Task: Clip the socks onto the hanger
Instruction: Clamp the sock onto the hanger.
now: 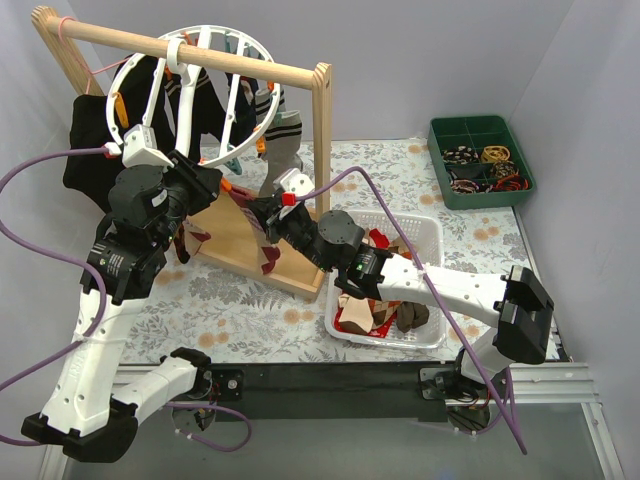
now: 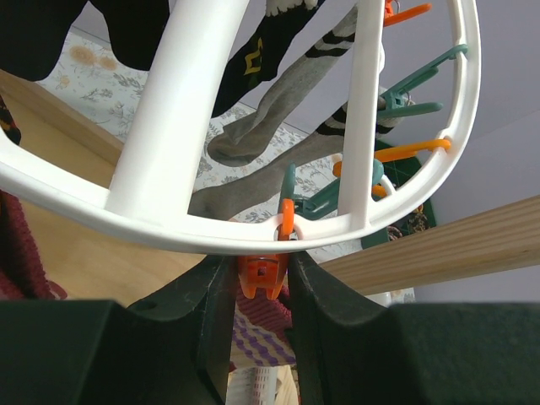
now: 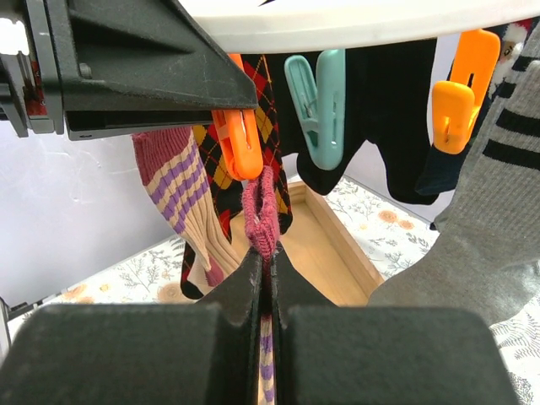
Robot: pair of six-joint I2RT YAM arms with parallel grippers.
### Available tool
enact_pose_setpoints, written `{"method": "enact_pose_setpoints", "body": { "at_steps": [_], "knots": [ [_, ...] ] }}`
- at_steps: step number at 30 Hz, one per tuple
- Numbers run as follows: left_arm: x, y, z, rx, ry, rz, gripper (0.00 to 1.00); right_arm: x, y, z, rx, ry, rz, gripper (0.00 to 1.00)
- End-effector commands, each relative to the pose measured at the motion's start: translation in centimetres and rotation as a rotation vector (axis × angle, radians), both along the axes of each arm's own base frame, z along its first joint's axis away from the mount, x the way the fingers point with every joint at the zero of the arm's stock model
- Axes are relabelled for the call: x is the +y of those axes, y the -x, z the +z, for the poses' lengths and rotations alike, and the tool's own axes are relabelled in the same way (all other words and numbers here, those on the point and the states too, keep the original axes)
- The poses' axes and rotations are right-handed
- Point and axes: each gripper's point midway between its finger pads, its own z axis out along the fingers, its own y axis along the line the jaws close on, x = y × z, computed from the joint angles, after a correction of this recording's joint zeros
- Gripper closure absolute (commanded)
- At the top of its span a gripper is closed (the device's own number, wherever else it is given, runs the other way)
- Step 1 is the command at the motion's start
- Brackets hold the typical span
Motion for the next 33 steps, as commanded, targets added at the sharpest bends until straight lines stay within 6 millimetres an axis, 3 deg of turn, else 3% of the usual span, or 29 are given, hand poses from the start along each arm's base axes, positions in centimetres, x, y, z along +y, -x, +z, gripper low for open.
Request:
{"method": "enact_pose_setpoints", "body": {
  "at_steps": [1,13,24,33],
  "knots": [
    [0.5,-0.6,2.5,-0.086,0.038,0.036,1.0,-0.1,0.2,2.6,-0.02,-0.096,-0.009,0.99],
    [0.0,-0.6,1.1,-0.054,0.034,0.014,1.0,-0.3,0.0,4.1,-0.046,-0.132,-0.025,0.99],
    [-0.2,-0.6,1.4,-0.057,0.043,0.007,1.0,0.5,0.3,4.1,-0.053,-0.127,0.001,0.99],
    [-0.1,-0.5,1.0,-0.049,0.035,0.008,1.0,0.1,-0.2,5.4,-0.091,-0.133,-0.04,0.99]
  ]
}}
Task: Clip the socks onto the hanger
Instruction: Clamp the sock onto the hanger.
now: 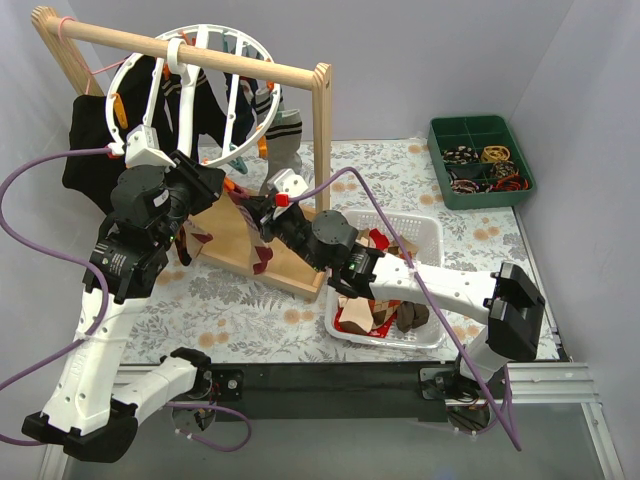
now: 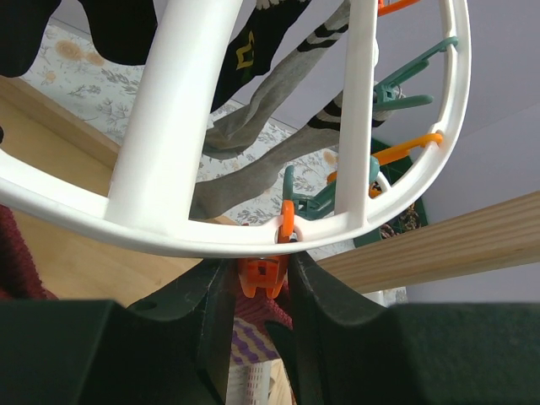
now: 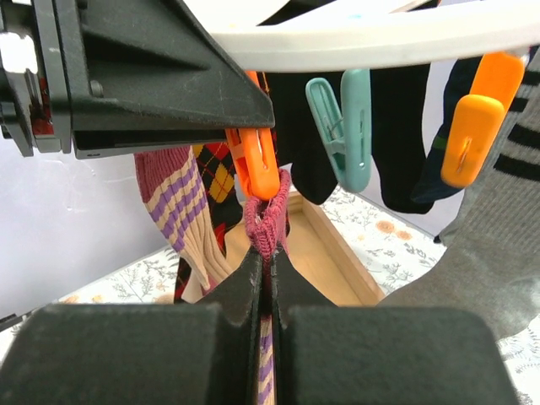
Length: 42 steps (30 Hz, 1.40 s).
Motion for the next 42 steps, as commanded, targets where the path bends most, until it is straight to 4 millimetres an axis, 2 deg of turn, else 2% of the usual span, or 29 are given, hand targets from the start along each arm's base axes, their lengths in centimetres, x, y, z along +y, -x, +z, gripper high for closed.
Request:
{"method": "enact_pose_setpoints", "body": {
  "at_steps": [1,9,25,28,29,31,32,33,35,36,37,38,39,40,42],
  "knots": [
    [0.5,-0.3,1.3,-0.048,0.013,0.027,1.0,-1.1,0.0,5.5,-0.071,-0.125,-0.038,0.99],
    [0.6,-0.1,1.6,-0.057,0.015,0.029,1.0,-1.5,-0.1,6.0,-0.09,-0.127,-0.054,0.99],
    [0.3,-0.3,1.4,-0.047,0.022,0.022,1.0,0.2,0.7,7.2,-0.101,-0.156,0.005,0.99],
    [0.4,0.0,1.8,-0.059,0.022,0.022,0.91,0.3,1.0,7.3,-0.101,-0.16,0.013,0.99],
    [0.5,0.1,1.8,-0.061,0.02,0.023,0.81,0.3,1.0,7.2,-0.101,-0.158,0.014,0.99],
    [0.7,0.3,2.0,-0.069,0.018,0.025,0.69,0.2,1.1,7.0,-0.099,-0.153,0.019,0.99],
    [0.8,0.6,2.3,-0.078,0.018,0.028,0.57,0.1,1.2,6.9,-0.099,-0.152,0.023,0.99],
    [1.0,0.7,2.3,-0.08,0.016,0.035,0.53,0.2,1.5,6.6,-0.094,-0.147,0.035,0.97],
    [1.4,1.1,2.5,-0.086,0.009,0.045,0.43,-0.1,1.7,6.8,-0.093,-0.153,0.043,0.82],
    [1.6,1.3,2.8,-0.09,0.006,0.051,0.41,-0.5,1.9,7.2,-0.096,-0.161,0.044,0.78],
    [1.7,1.5,2.9,-0.092,0.004,0.05,0.39,-0.7,1.9,6.9,-0.093,-0.155,0.041,0.74],
    [1.8,1.6,2.8,-0.085,-0.006,0.051,0.37,-0.8,2.0,6.8,-0.092,-0.153,0.041,0.65],
    [1.8,1.8,2.9,-0.085,-0.009,0.049,0.34,-1.4,2.2,7.3,-0.094,-0.162,0.038,0.62],
    [2.0,1.9,3.2,-0.088,-0.013,0.053,0.33,-1.6,2.3,6.6,-0.087,-0.147,0.041,0.6],
    [2.2,2.2,3.1,-0.082,-0.024,0.059,0.31,-2.4,2.6,7.0,-0.084,-0.155,0.042,0.54]
  ]
}}
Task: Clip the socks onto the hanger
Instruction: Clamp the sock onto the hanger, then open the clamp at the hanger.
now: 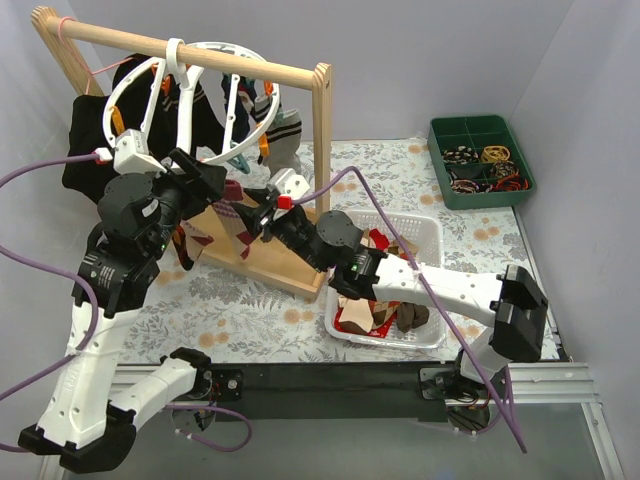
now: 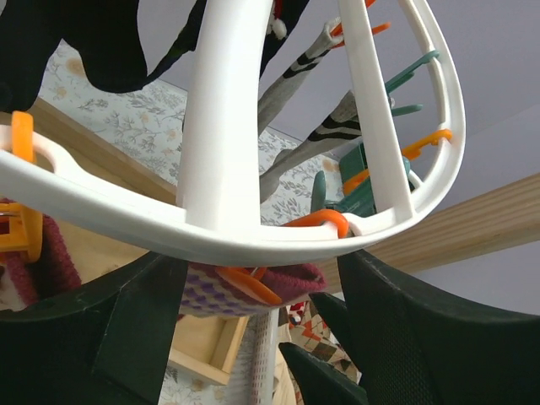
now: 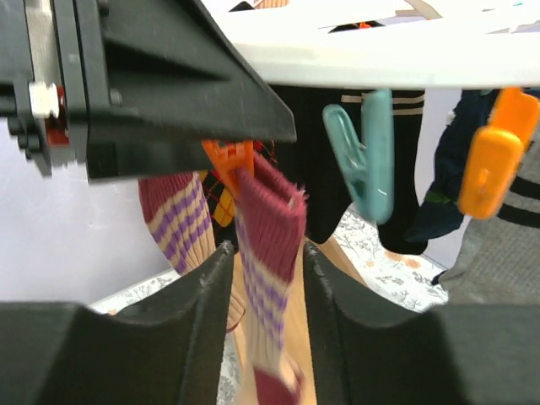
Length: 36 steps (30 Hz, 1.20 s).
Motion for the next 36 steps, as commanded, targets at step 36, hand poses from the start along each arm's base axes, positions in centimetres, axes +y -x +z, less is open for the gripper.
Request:
{"method": "enact_pose_setpoints", "body": {
  "at_steps": [36],
  "knots": [
    [-3.5,1.7,2.1,-0.025,-0.042,-0.242,0.3,-17.6,5.6,-6.8,0.219,0.201,-0.065,0.31]
  ]
}}
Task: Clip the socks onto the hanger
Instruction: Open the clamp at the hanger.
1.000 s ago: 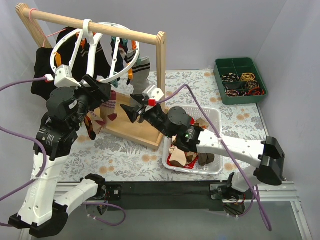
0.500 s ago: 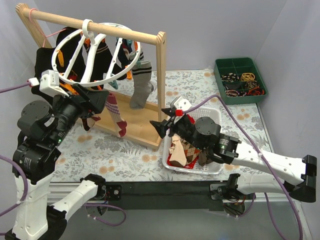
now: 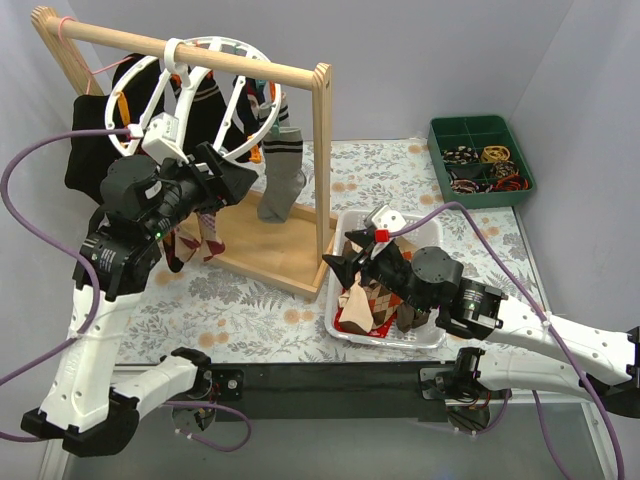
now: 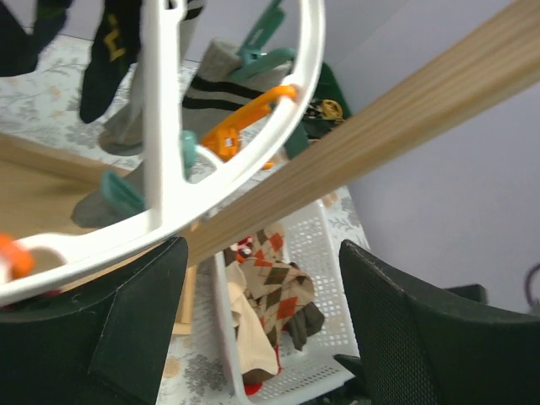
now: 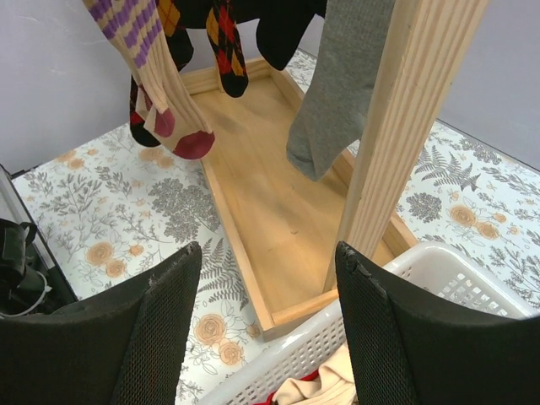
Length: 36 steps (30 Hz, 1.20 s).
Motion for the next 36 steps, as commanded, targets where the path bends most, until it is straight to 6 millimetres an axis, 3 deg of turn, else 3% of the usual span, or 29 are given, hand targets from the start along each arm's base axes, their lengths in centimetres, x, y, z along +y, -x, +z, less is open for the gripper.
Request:
{"method": "enact_pose_setpoints", "body": {
  "at_steps": [1,3,8,9,21,36],
  "knots": [
    [3.7,-0.4,-0.2,-0.052,-0.065,0.188,0.3,0.0,0.1,0.4,-0.001,-0.029,0.0,0.31],
    [4.2,-1.0,-1.4,-0.044,-0.091,0.222,0.3,0.3,0.2,0.2,0.001,-0.025,0.009,0.3],
    [4.7,-1.7,-1.7,-0.098,-0.112,0.252,0.3,0.5,0.3,-0.1,0.007,-0.03,0.023,0.31],
    [4.9,-2.1,-2.8,-0.09,-0.127,0.267,0.3,0.5,0.4,-0.1,0.007,-0.034,0.024,0.31],
    [4.9,-3.8,-1.0,-0.293,-0.072,0.301,0.35,1.9,1.3,-0.1,-0.008,-0.054,0.104,0.32],
    [5.2,-4.0,1.1,-0.402,-0.091,0.318,0.55,2.0,1.4,-1.1,-0.004,-0.044,0.111,0.32]
  ]
}}
